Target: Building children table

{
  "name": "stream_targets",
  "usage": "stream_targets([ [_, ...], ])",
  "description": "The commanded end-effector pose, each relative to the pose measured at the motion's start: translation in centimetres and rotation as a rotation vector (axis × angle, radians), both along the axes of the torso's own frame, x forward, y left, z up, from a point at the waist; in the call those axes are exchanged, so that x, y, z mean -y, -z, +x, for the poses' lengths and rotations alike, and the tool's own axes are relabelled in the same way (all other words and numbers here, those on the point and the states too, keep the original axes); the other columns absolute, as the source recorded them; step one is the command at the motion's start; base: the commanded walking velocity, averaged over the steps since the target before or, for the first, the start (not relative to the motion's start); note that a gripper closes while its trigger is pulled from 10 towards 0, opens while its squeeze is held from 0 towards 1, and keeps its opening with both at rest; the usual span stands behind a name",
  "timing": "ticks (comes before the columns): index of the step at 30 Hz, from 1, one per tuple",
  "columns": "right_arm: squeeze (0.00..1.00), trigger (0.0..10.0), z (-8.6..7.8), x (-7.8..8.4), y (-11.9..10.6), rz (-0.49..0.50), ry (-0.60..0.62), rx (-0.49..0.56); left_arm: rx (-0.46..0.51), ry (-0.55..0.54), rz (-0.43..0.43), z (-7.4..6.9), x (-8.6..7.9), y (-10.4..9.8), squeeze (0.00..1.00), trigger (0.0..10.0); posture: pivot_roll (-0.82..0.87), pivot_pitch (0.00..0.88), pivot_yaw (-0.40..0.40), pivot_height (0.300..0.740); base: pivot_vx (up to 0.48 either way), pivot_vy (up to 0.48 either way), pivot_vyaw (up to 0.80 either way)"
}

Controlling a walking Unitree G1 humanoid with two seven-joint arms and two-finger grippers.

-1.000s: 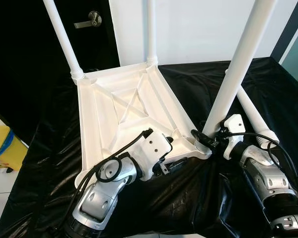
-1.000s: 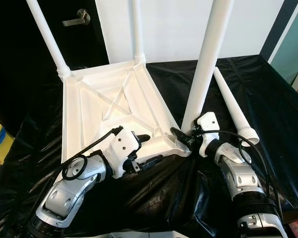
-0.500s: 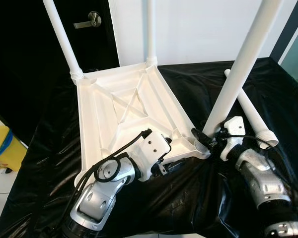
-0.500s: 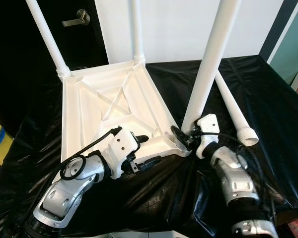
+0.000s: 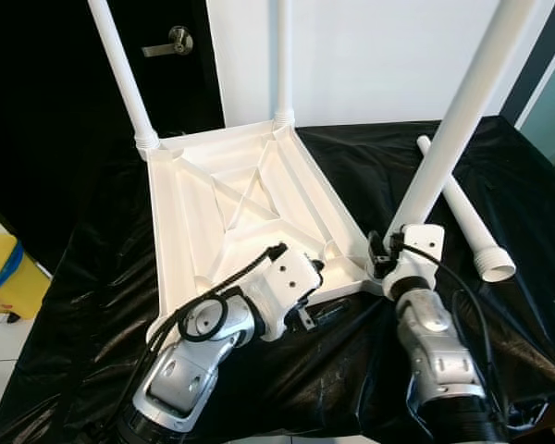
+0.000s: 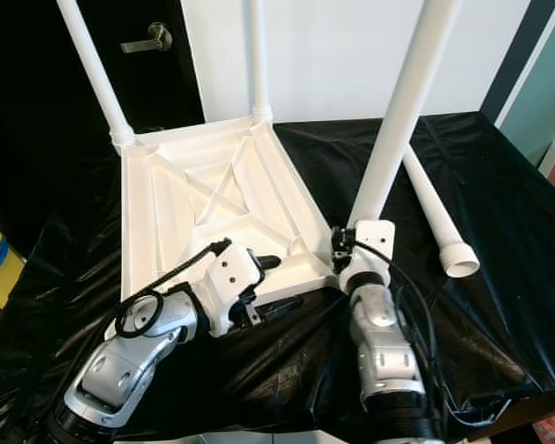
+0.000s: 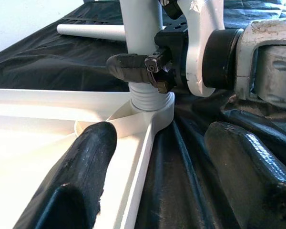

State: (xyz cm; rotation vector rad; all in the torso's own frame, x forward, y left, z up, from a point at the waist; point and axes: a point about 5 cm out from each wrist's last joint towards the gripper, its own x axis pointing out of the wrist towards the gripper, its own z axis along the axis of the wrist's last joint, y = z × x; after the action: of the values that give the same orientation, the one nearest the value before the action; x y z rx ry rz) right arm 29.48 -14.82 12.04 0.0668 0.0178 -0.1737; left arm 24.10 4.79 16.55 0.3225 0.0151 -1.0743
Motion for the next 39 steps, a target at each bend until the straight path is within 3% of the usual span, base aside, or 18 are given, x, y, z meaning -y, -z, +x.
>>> stream_targets([
  [1,0.0,10.0,-0.9,0.6,2.7,0.035,0.05,-0.138,0.002,0.015,0.003,0.0,0.3,0.1,0.0,10.0,-0.06,0.023,0.006,0.74,0.0,0.0,0.0],
  [12,0.0,10.0,-1.2,0.3,2.0,0.022,0.075,-0.13,0.003,0.02,0.002,-0.1,0.6,-0.2,0.0,10.0,-0.06,0.018,0.002,0.74,0.0,0.0,0.0],
  [18,0.0,10.0,-1.0,-0.1,1.0,0.059,0.043,-0.053,0.003,0.019,0.002,-0.1,0.5,-0.2,0.0,10.0,-0.06,0.015,0.002,0.74,0.0,0.0,0.0],
  [19,0.17,10.0,-1.0,-0.1,0.7,0.067,0.032,-0.03,0.004,0.02,0.002,-0.2,0.5,-0.2,0.0,10.0,-0.06,0.014,0.001,0.74,0.0,0.0,0.0],
  [22,0.17,10.0,-1.0,-0.1,0.5,0.069,0.028,-0.02,0.005,0.02,0.002,-0.2,0.5,-0.3,0.0,10.0,-0.06,0.015,0.001,0.74,0.0,0.0,0.0],
  [23,1.0,10.0,-1.1,-0.1,0.4,0.082,0.012,-0.007,0.005,0.021,0.002,-0.2,0.5,-0.2,0.0,10.0,-0.06,0.013,0.002,0.74,0.0,0.0,0.0],
  [30,1.0,10.0,-1.4,1.4,-0.7,0.014,-0.188,0.078,0.003,0.02,0.007,-0.2,0.4,-0.2,0.0,10.0,-0.06,0.016,0.004,0.74,0.0,0.0,0.0],
  [31,0.04,10.0,-1.4,1.9,-0.9,0.008,-0.236,0.091,0.004,0.019,0.009,-0.2,0.3,-0.2,0.0,10.0,-0.06,0.016,0.005,0.74,0.0,0.0,0.0],
  [35,0.0,10.0,-1.4,2.3,-1.1,0.009,-0.294,0.096,0.005,0.018,0.01,-0.1,0.3,-0.1,0.0,10.0,-0.06,0.016,0.004,0.74,0.0,0.0,0.0],
  [39,0.0,10.0,-0.8,3.1,-1.5,-0.057,-0.5,0.109,0.005,0.02,0.012,-0.1,0.4,-0.1,0.0,10.0,-0.07,0.016,0.006,0.74,0.0,0.0,0.0],
])
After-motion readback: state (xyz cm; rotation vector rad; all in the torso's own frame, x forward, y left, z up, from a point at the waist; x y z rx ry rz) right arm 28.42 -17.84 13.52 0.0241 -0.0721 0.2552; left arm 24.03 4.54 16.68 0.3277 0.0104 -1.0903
